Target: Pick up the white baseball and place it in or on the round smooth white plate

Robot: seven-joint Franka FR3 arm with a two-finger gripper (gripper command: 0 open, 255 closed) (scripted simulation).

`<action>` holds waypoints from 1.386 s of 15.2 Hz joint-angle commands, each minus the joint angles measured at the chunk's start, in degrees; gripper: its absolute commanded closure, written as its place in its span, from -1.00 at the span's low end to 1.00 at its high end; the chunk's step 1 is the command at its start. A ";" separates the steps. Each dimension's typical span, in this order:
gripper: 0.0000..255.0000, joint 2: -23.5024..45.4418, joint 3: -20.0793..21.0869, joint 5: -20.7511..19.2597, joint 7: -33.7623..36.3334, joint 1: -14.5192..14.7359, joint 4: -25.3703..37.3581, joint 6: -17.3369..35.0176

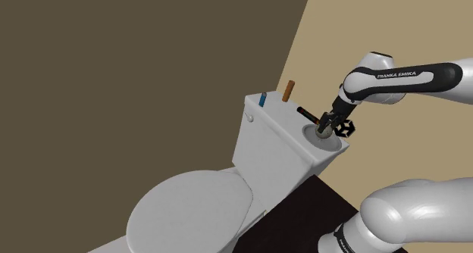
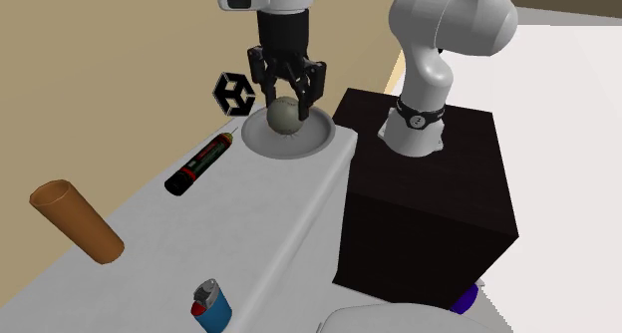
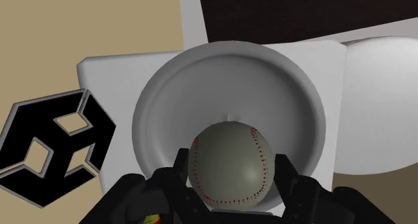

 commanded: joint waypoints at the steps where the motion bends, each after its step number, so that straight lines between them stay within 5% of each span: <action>1: 1.00 0.16 -0.05 0.00 -0.02 0.02 -0.13 0.33; 6: 1.00 0.16 -0.05 0.00 -0.02 0.02 -0.13 0.33; 7: -1.00 0.17 -0.05 0.00 -0.02 0.02 -0.13 0.33; 12: -1.00 0.16 -0.05 0.00 -0.02 0.02 -0.13 0.33; 16: -1.00 -3.52 1.23 0.17 0.27 -0.21 4.71 -8.15; 21: -1.00 -3.52 1.23 0.18 0.26 -0.22 4.71 -8.15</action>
